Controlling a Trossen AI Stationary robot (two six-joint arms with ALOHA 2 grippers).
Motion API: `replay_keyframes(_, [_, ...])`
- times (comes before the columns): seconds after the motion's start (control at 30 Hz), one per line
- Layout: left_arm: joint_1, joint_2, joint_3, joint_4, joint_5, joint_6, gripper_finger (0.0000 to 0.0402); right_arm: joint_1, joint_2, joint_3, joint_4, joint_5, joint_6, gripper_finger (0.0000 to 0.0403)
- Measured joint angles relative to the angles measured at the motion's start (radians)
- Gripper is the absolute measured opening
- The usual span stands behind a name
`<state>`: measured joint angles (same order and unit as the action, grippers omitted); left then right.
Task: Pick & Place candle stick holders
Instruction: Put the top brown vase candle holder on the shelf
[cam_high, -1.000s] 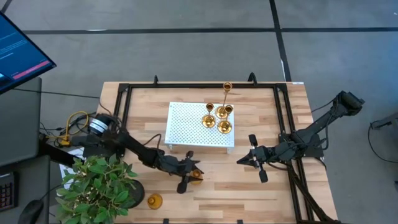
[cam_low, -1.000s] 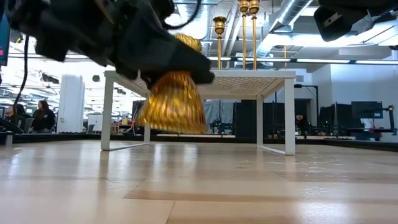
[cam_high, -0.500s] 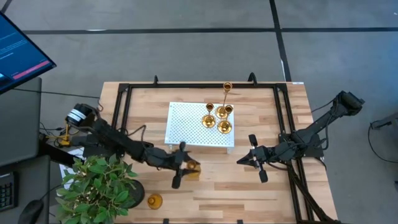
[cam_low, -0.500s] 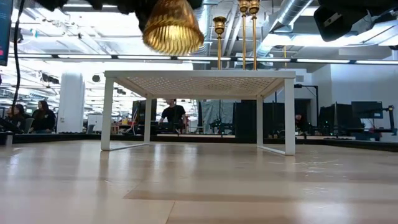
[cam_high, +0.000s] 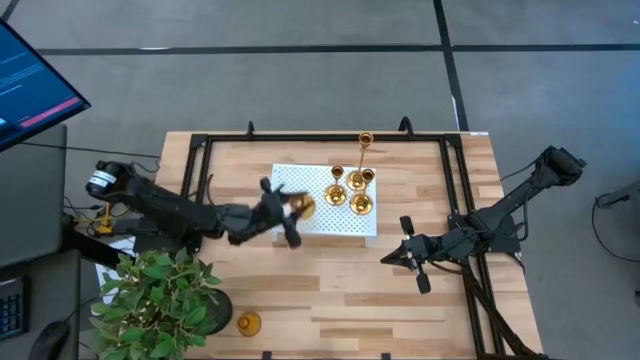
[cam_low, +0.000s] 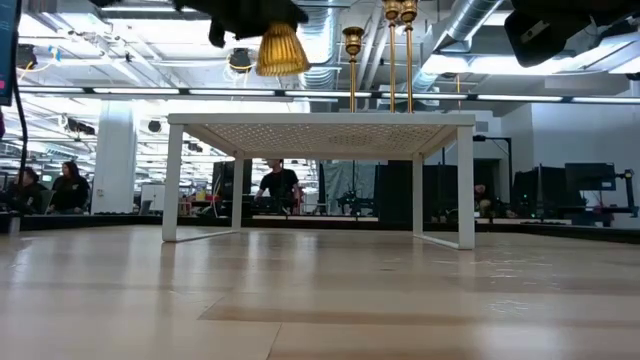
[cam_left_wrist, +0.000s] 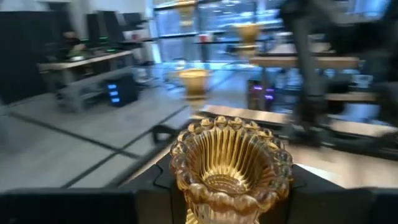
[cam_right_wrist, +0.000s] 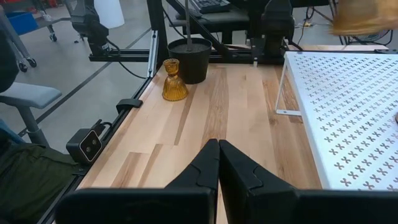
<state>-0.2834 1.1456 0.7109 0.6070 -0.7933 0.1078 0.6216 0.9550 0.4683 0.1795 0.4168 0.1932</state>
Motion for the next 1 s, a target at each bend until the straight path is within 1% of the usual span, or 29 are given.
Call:
replay_keyframes(0.1, [0.086,0.001,0.0,-0.001,-0.002,-0.01,0.0131,0.0,0.0,0.0,0.0,0.0,0.0,0.0])
replay_keyframes(0.23, [0.187,0.009,0.001,-0.006,0.004,-0.062,0.0131,0.0,0.0,0.0,0.0,0.0,0.0,0.0])
replay_keyframes(0.4, [0.271,0.009,0.001,-0.004,0.147,-0.163,0.0131,0.0,0.0,0.0,0.0,0.0,0.0,0.0])
replay_keyframes(0.47, [0.287,0.009,0.001,-0.015,0.156,-0.175,0.0131,0.0,0.0,0.0,0.0,0.0,0.0,0.0])
replay_keyframes(0.5, [0.292,0.009,0.001,-0.035,0.153,-0.178,0.0131,0.0,0.0,0.0,0.0,0.0,0.0,0.0])
replay_keyframes(0.67, [0.296,0.009,0.001,-0.161,0.065,-0.253,0.0131,0.0,0.0,0.0,0.0,0.0,0.0,0.0])
replay_keyframes(0.77, [0.296,0.009,0.001,-0.219,0.033,-0.291,0.0131,0.0,0.0,0.0,0.0,0.0,0.0,0.0])
replay_keyframes(1.0, [0.296,0.009,-0.031,-0.226,0.025,-0.362,0.0131,0.0,0.0,0.0,0.0,0.0,0.0,0.0])
